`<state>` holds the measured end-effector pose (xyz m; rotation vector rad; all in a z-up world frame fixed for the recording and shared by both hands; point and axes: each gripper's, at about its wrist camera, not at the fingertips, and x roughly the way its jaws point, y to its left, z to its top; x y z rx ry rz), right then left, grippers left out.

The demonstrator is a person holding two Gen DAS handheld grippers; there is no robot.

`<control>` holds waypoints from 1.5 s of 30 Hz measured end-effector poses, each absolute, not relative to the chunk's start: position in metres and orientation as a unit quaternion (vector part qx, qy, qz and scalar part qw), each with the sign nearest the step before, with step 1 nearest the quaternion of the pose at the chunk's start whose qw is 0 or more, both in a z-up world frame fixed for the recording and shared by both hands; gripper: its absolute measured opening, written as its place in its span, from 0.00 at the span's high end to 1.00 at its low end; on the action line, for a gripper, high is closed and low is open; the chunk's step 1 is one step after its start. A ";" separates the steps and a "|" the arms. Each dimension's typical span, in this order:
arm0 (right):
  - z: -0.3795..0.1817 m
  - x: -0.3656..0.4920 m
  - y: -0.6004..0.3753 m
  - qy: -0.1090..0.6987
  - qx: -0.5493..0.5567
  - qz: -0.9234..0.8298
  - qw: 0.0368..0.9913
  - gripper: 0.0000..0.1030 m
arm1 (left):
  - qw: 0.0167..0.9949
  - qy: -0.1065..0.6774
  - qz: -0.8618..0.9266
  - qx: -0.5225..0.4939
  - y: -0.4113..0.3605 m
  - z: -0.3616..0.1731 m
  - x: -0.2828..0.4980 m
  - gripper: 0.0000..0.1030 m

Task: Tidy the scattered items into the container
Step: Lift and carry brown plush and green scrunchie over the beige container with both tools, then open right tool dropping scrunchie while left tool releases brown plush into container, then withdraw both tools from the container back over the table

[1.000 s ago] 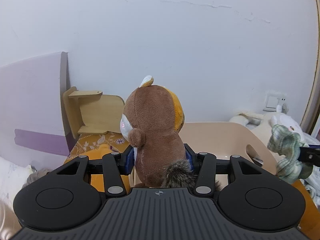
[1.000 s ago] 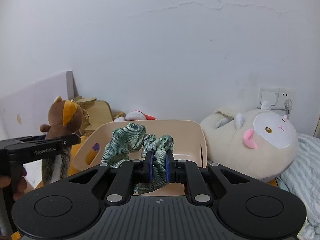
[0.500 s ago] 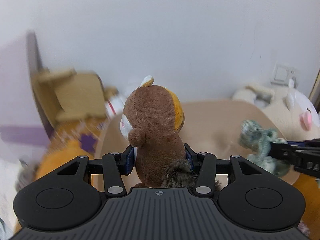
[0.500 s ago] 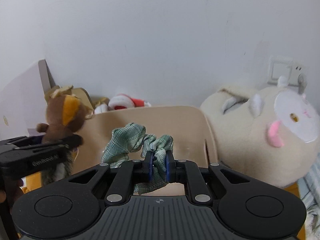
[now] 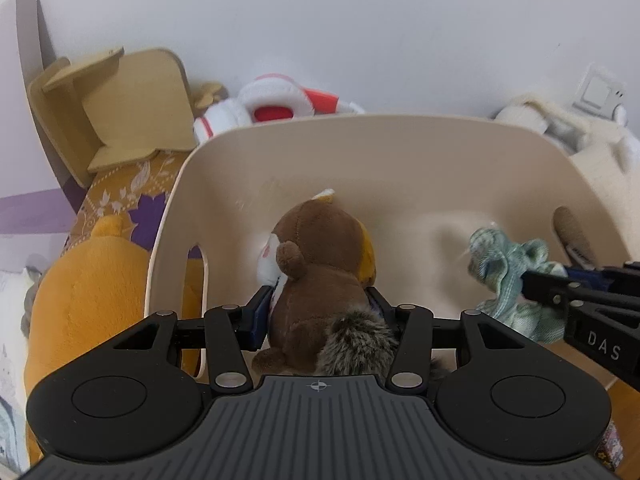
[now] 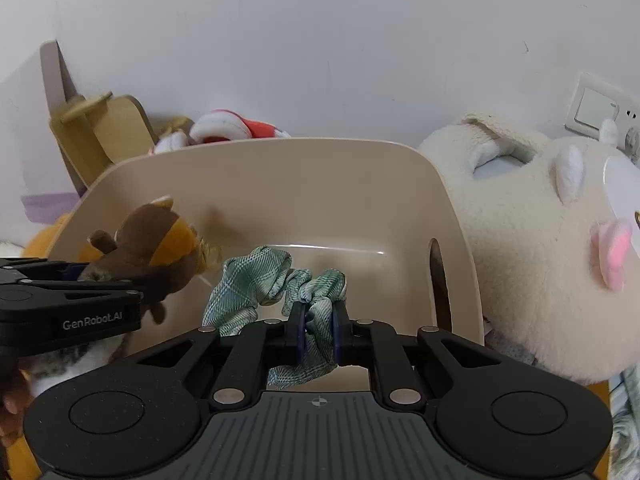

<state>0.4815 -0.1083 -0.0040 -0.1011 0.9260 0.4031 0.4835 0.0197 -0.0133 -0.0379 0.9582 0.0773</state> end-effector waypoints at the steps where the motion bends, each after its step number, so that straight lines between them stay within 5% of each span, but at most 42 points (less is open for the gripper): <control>1: -0.006 0.483 -0.106 0.446 -0.054 0.191 0.873 0.88 | 0.884 0.465 0.038 -0.017 0.020 -0.015 0.485 0.52; 13: -0.023 0.495 -0.089 0.488 -0.093 0.175 0.850 0.83 | 0.864 0.502 0.033 -0.007 0.017 -0.030 0.496 0.50; 15: -0.024 0.494 -0.087 0.491 -0.095 0.174 0.848 0.67 | 0.864 0.503 0.028 -0.011 0.017 -0.029 0.496 0.48; 18: -0.024 0.492 -0.087 0.488 -0.094 0.176 0.850 0.58 | 0.868 0.496 0.013 -0.026 0.018 -0.025 0.494 0.40; 34: 0.033 0.429 -0.129 0.400 -0.045 0.211 0.891 0.40 | 0.939 0.344 0.006 -0.019 0.019 0.053 0.408 0.24; 45: 0.063 0.337 -0.173 0.320 -0.045 0.232 0.917 0.14 | 0.964 0.268 0.002 0.008 0.012 0.075 0.319 0.18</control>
